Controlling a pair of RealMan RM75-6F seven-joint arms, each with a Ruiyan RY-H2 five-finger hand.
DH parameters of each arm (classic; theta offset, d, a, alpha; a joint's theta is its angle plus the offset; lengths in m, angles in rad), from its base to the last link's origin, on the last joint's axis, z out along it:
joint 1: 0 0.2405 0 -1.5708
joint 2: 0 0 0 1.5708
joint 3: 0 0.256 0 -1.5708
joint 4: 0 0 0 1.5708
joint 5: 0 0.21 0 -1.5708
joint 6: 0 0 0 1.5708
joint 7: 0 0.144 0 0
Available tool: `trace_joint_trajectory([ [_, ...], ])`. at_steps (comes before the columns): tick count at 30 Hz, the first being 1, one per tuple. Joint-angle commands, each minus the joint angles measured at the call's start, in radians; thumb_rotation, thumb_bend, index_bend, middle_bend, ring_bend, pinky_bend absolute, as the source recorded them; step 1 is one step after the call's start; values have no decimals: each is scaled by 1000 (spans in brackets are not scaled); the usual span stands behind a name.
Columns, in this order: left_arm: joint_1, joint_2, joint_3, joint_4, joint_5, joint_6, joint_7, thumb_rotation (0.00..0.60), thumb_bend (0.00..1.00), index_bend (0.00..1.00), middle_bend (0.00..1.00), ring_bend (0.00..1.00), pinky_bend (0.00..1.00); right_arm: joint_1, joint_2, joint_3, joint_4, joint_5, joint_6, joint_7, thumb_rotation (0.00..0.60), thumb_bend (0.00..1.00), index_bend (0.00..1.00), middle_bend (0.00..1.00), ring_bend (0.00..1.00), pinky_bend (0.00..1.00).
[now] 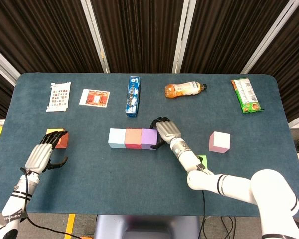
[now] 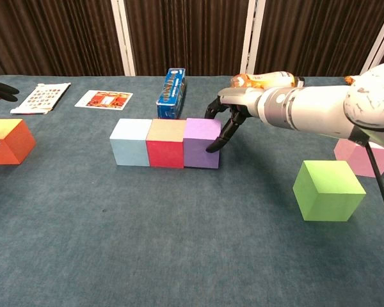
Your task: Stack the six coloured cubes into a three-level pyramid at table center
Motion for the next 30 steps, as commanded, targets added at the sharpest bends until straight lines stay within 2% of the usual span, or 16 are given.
trace_joint_trajectory([
  [1, -1, -2, -1, 2, 0, -1, -2, 600, 353, 93, 83, 41, 80, 1, -2, 0, 1, 0, 0, 1, 600, 283, 457, 269, 150, 143],
  [8, 0, -3, 1, 8, 0, -2, -6, 600, 352, 94, 84, 41, 80, 5, -9, -5, 6, 2, -3, -4, 600, 283, 431, 262, 142, 126],
  [12, 1, -5, 1, 10, 1, -2, -8, 600, 353, 94, 83, 41, 80, 3, -4, -9, -3, 1, -3, -6, 600, 283, 322, 248, 128, 113],
  [15, 0, -6, 1, 11, 2, -3, -9, 600, 353, 94, 83, 40, 80, 2, 0, -10, -12, 0, 0, -5, 600, 283, 280, 247, 127, 111],
  [24, 1, -8, 1, 12, 4, -2, -9, 600, 353, 94, 83, 41, 80, -1, 14, -17, -31, 6, 10, -14, 600, 283, 265, 245, 124, 111],
  [30, 4, -6, 5, 11, 4, -2, -11, 600, 354, 94, 83, 40, 80, -16, 68, -22, -94, -8, 19, -11, 600, 283, 220, 238, 106, 104],
])
